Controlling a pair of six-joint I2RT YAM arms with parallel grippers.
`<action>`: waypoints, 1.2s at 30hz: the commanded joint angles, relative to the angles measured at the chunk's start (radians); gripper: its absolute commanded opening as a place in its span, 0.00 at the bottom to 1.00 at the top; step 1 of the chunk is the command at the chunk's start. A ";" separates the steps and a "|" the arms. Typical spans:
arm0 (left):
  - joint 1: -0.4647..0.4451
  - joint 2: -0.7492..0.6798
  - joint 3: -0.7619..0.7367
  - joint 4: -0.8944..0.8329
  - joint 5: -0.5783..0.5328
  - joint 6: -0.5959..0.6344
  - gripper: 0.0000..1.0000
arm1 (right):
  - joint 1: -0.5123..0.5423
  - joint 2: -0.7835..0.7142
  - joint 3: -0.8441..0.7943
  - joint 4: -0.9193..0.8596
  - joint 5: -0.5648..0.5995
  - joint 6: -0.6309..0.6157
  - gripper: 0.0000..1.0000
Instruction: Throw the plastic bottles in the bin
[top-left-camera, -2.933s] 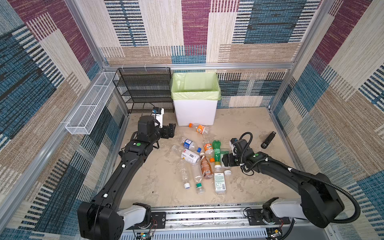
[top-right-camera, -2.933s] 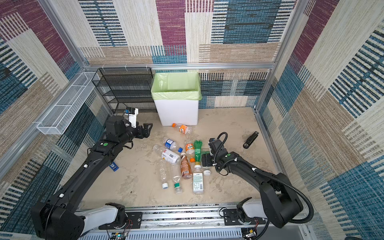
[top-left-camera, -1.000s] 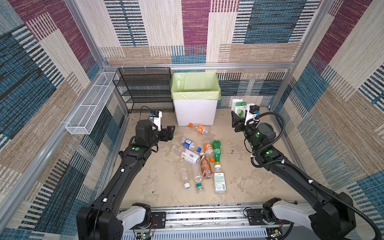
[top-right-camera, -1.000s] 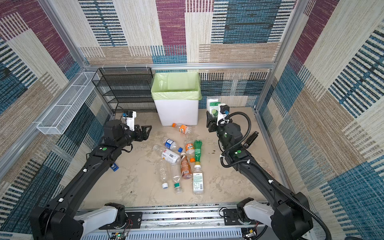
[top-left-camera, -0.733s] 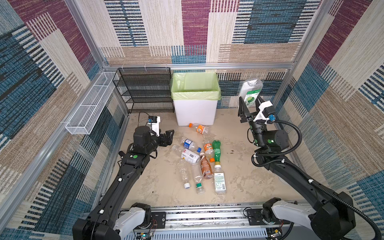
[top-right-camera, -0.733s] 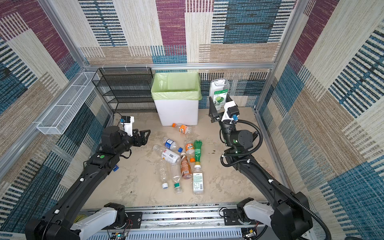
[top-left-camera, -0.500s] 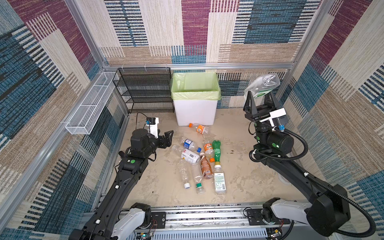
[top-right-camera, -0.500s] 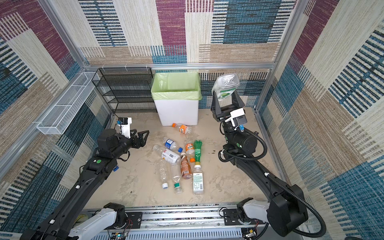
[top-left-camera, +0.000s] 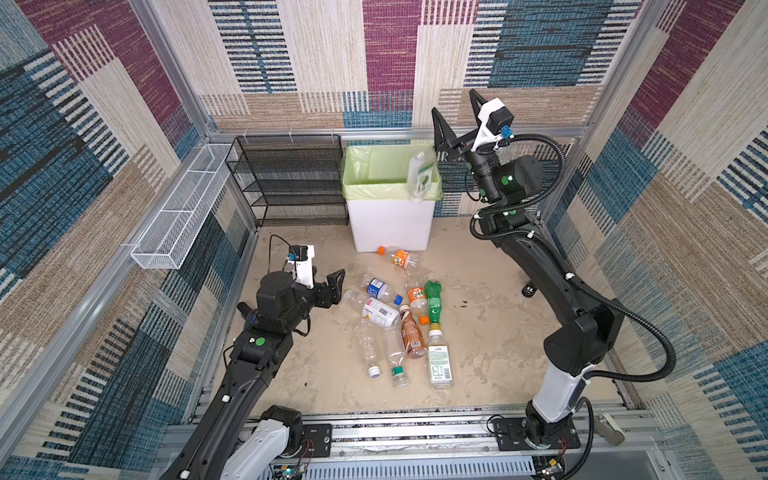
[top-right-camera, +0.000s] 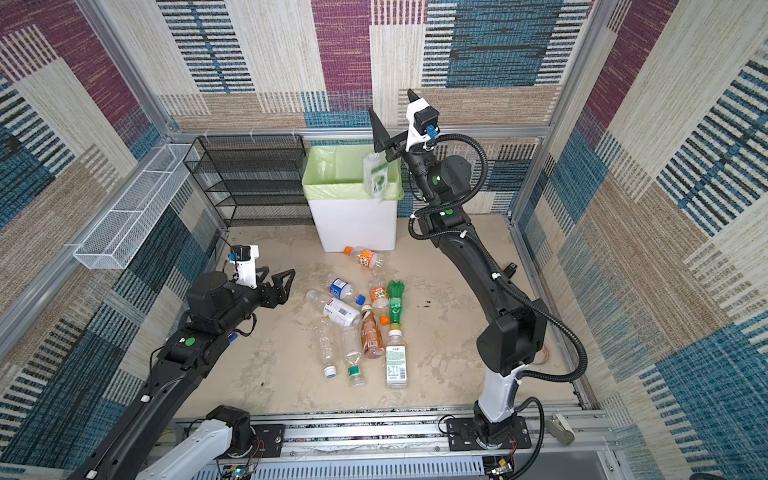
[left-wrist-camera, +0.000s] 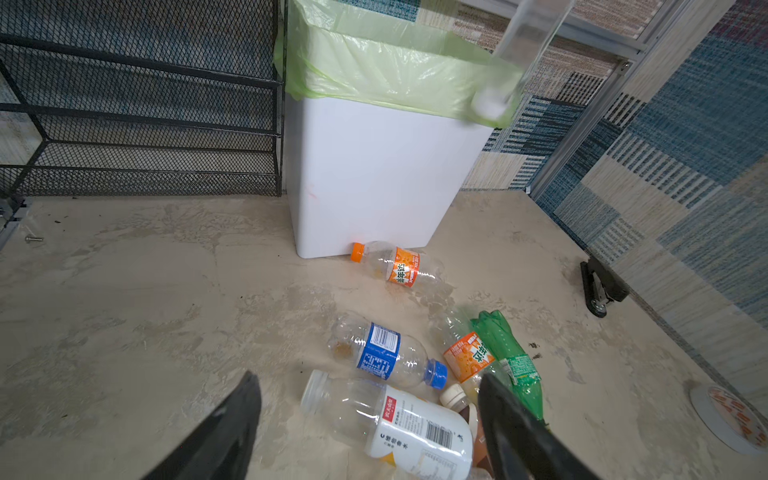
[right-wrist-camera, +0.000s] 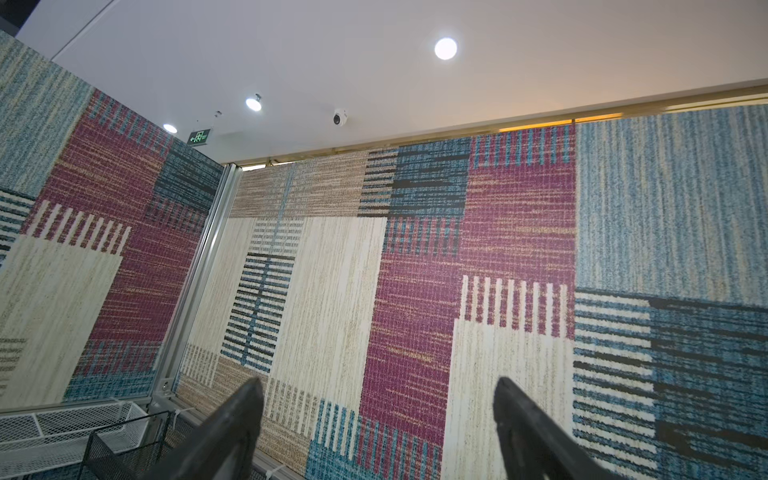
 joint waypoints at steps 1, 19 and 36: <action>0.000 -0.009 -0.014 -0.004 -0.020 0.008 0.83 | -0.011 -0.004 0.022 -0.123 -0.030 0.048 0.87; 0.005 0.186 -0.026 -0.056 -0.029 -0.154 0.86 | -0.109 -0.286 -0.448 -0.586 0.125 0.126 0.91; 0.008 0.233 0.029 -0.198 0.141 -0.139 0.85 | -0.465 -0.519 -0.997 -0.937 0.247 0.448 0.91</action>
